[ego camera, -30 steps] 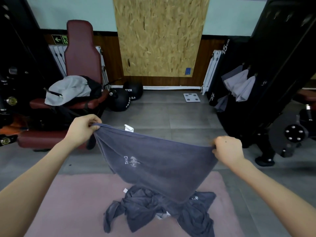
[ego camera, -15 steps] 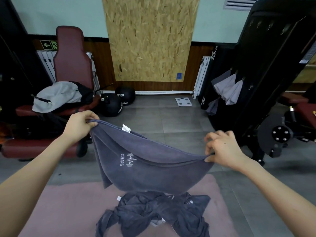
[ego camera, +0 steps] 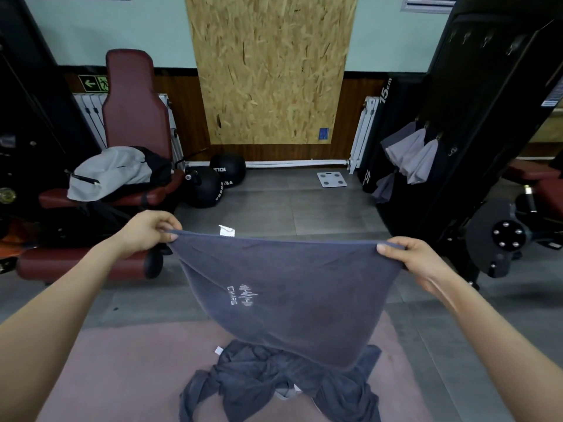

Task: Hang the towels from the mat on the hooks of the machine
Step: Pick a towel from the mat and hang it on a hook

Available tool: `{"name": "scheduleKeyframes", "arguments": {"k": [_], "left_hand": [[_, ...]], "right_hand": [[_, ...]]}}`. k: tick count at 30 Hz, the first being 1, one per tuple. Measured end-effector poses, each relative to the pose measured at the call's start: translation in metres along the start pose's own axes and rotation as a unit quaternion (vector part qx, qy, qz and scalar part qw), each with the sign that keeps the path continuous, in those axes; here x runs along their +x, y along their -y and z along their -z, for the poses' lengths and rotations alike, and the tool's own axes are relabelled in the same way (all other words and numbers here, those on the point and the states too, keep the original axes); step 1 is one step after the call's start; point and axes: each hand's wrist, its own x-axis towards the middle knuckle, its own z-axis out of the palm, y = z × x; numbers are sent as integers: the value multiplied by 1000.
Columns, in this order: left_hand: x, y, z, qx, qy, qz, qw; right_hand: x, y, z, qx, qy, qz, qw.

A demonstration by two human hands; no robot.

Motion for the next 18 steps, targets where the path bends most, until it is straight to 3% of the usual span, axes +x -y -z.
{"name": "scheduleKeyframes", "arguments": {"k": [2, 5, 8, 11, 15, 18], "left_hand": [[0, 3, -1, -12, 73, 23, 997], [-9, 1, 4, -36, 219, 45, 974], [-24, 2, 20, -176, 327, 91, 924], [-26, -2, 24, -241, 290, 108, 920], [-4, -16, -9, -80, 106, 149, 980], [6, -21, -28, -87, 42, 170, 981]], "right_hand": [[8, 0, -11, 98, -45, -8, 994], [18, 12, -11, 159, -70, -24, 984], [15, 26, 21, 157, 35, 0, 987], [20, 30, 33, 66, 50, -8, 997], [58, 13, 0, -104, -127, 19, 986], [76, -1, -18, -186, -188, 4, 964]]}}
